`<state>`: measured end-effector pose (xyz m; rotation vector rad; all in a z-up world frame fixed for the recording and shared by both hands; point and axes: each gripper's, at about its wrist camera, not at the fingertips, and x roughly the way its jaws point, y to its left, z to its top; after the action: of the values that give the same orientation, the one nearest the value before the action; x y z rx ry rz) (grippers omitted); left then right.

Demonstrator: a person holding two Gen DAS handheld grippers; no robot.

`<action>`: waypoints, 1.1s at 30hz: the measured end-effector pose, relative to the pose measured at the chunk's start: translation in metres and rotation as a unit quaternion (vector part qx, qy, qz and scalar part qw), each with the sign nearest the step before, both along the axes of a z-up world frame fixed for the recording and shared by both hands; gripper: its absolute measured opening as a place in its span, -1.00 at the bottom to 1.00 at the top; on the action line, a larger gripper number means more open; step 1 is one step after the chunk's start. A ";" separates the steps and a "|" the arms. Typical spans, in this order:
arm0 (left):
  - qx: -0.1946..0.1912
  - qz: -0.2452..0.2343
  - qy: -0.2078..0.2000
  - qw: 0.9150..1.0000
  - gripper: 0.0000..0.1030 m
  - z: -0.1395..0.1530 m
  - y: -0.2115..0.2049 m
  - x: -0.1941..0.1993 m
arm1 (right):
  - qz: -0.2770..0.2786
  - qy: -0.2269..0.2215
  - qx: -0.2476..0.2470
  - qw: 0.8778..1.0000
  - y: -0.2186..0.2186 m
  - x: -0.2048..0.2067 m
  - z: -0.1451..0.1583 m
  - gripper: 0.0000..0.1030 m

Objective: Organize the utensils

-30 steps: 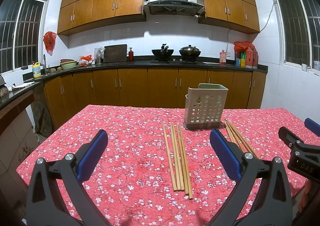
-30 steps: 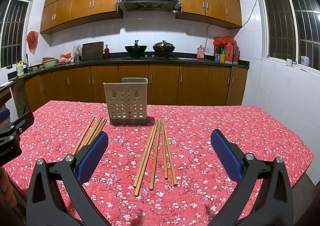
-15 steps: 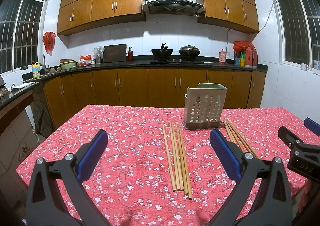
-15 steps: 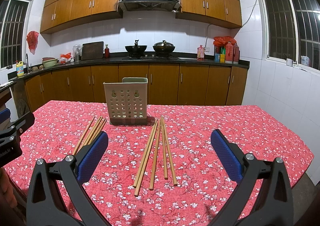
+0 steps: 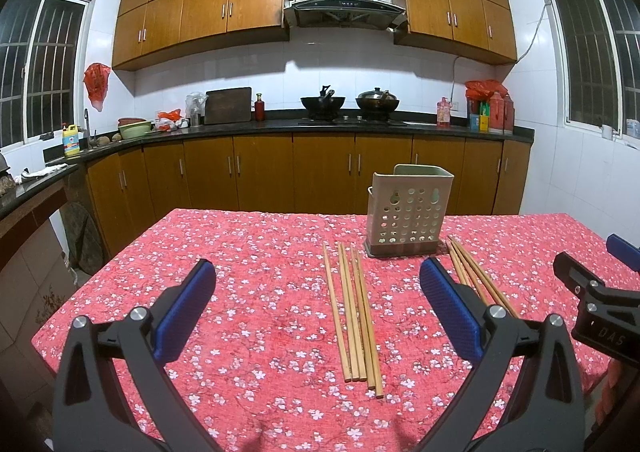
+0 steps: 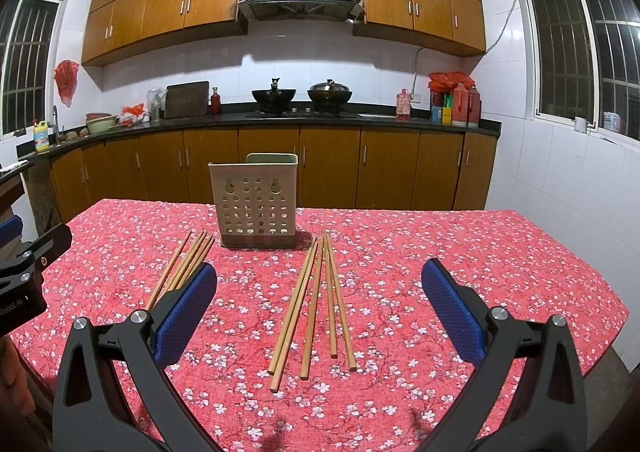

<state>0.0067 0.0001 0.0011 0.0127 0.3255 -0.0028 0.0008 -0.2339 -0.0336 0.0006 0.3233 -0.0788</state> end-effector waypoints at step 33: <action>-0.011 0.033 0.161 0.986 0.93 -0.049 0.029 0.086 | -0.014 0.246 0.120 0.962 -0.070 0.118 -0.071 -0.15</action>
<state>0.0923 0.0293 -0.0481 -0.0202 0.6495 0.0581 0.1191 -0.3034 -0.1048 0.2303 0.8292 -0.0664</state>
